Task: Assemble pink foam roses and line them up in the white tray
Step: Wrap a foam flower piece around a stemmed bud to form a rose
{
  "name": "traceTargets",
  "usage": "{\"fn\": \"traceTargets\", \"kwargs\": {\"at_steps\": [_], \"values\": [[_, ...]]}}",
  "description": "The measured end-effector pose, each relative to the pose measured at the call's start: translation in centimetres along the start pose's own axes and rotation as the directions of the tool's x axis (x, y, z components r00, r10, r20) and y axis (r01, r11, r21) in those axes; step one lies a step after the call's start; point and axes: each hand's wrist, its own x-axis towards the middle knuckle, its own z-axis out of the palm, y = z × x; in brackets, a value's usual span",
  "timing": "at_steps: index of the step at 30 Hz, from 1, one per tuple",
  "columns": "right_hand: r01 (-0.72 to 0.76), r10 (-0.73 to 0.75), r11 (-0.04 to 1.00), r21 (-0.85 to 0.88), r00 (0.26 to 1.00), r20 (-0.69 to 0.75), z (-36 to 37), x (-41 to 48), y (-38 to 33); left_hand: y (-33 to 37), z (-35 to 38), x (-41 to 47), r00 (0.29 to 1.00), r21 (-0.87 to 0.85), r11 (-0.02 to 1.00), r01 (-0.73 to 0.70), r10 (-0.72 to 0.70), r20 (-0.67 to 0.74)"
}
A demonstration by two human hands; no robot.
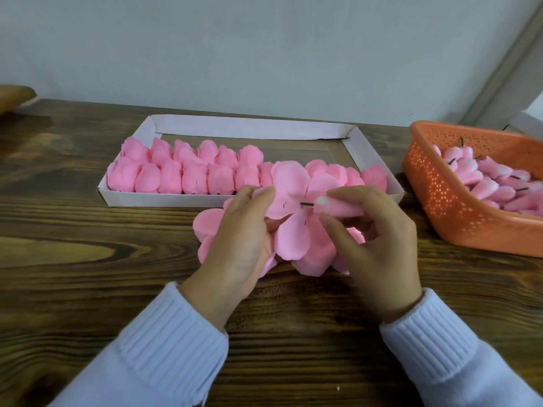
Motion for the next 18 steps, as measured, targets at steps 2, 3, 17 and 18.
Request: {"fn": "traceTargets", "kwargs": {"at_steps": [2,3,17,18], "values": [[0.007,-0.007,1.000,-0.006,1.000,0.026,0.0,0.0,0.0,-0.1,0.0,0.1,1.000,0.000,1.000,-0.015,0.015,-0.013],[0.011,-0.011,1.000,-0.008,0.999,0.036,0.0,-0.1,0.0,-0.1,-0.1,0.1,1.000,0.005,1.000,-0.021,0.021,-0.016],[-0.252,0.254,0.959,0.132,0.967,0.000,0.0,-0.3,0.7,-0.6,-1.2,-1.0,0.764,0.369,0.809,-0.458,0.147,0.628],[-0.316,0.321,0.915,0.251,0.947,0.020,-0.2,-0.3,0.7,-0.7,-1.2,-1.2,0.718,0.413,0.744,-0.525,0.126,0.685]]}}
